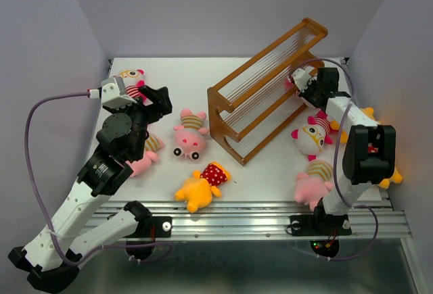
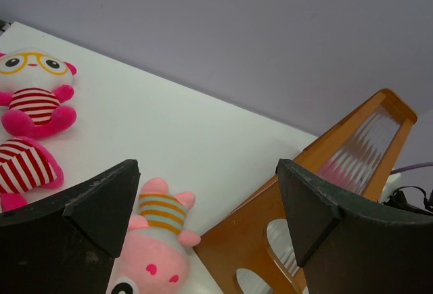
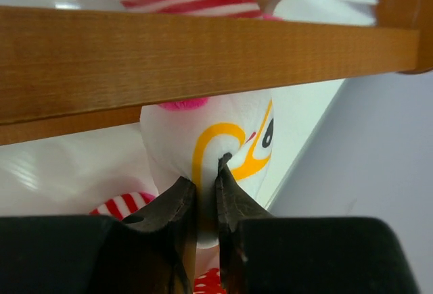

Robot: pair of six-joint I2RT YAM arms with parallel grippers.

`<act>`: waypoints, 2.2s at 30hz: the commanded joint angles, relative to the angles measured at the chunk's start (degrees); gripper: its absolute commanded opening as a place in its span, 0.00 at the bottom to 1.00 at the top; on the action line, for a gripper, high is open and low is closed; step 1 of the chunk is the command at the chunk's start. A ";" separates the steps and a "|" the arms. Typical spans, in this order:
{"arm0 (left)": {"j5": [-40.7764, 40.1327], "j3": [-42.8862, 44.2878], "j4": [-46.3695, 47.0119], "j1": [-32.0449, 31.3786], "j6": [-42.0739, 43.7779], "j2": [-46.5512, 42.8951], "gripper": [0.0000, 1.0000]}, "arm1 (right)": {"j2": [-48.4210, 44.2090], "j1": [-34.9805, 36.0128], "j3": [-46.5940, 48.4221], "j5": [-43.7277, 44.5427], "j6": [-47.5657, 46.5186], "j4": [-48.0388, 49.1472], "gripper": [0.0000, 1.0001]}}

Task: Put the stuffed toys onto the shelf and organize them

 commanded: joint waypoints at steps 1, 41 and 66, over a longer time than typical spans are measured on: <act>-1.40 -0.53 1.26 0.34 -0.73 -0.53 0.94 | 0.15 -0.21 -0.52 0.53 7.77 7.39 0.18; -1.14 -3.17 0.03 0.34 -4.24 -3.26 0.94 | -7.67 -7.15 6.68 -18.08 22.99 -12.90 0.81; -0.17 -1.76 -1.90 0.34 -6.00 -1.15 0.94 | 7.72 -11.99 11.00 -32.07 19.38 -3.78 0.59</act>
